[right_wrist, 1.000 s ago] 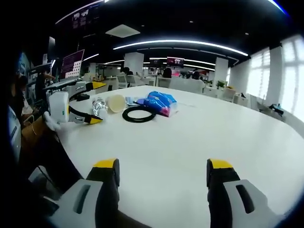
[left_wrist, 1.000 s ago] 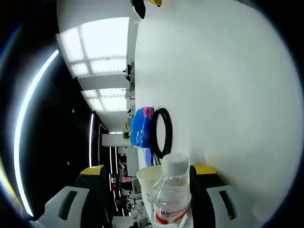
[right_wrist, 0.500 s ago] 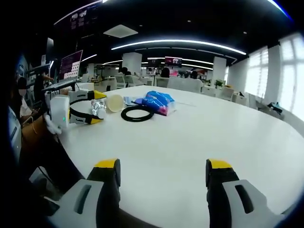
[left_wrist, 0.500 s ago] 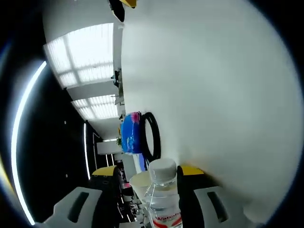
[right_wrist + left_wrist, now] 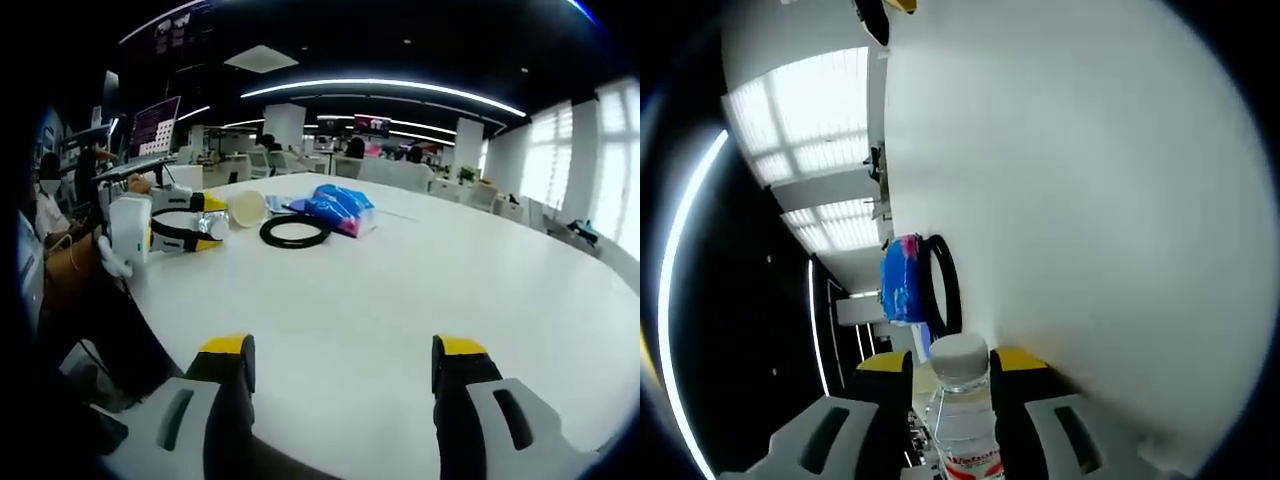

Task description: Arrange the tabletop items into an orderly group along one side of the table until the central work area is clear of visible clutter.

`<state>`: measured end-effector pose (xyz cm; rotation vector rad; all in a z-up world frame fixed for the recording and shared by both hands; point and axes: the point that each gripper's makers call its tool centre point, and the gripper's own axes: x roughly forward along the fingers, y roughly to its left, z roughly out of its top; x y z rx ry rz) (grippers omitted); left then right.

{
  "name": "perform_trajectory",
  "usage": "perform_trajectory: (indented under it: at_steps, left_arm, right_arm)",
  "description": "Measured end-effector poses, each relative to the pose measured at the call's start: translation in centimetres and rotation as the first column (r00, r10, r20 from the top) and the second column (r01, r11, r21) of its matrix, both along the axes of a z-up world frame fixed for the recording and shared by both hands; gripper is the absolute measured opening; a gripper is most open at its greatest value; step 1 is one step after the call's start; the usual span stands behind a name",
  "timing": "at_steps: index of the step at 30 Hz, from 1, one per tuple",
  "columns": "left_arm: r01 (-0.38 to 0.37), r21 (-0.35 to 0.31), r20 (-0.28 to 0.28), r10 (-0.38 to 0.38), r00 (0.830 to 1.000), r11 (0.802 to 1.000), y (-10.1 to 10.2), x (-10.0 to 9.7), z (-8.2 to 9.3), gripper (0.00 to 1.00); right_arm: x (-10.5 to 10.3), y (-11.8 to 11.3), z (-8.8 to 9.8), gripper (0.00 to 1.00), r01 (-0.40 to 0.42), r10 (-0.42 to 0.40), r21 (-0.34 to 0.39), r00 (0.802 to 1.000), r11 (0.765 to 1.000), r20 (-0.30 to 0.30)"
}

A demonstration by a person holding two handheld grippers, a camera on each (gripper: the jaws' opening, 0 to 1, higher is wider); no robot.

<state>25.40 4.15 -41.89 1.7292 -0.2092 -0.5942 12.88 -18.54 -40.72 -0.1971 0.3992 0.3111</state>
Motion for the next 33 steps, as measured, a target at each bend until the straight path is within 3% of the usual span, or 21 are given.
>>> perform_trajectory:
  at_steps: [4,11,12,21,33]
  left_arm:
    - [0.0,0.011,-0.033,0.001,0.999,1.0,0.1,0.1,-0.6,0.22]
    - [-0.006,-0.001,-0.026,0.006,1.0,1.0,0.1,0.5,-0.4,0.21]
    - [-0.013,-0.029,-0.023,0.013,1.0,0.999,0.2,0.6,-0.3,0.21]
    - [-0.019,-0.078,0.016,0.02,1.0,0.997,0.4,0.3,0.0,0.21]
    - [-0.006,-0.099,0.027,0.009,1.0,0.995,0.5,-0.5,0.3,0.21]
  right_arm:
    - [0.0,-0.1,0.1,0.69,0.002,-0.002,0.005,1.0,1.0,0.004]
    - [-0.1,-0.2,0.1,0.68,0.011,-0.011,0.01,1.0,1.0,0.005]
    - [-0.1,-0.1,-0.1,0.68,0.006,-0.006,0.008,1.0,1.0,-0.001]
    - [-0.2,-0.2,0.0,0.68,0.008,-0.008,0.01,1.0,1.0,0.001]
    - [-0.1,-0.1,0.1,0.68,0.014,-0.014,0.037,1.0,0.999,-0.003]
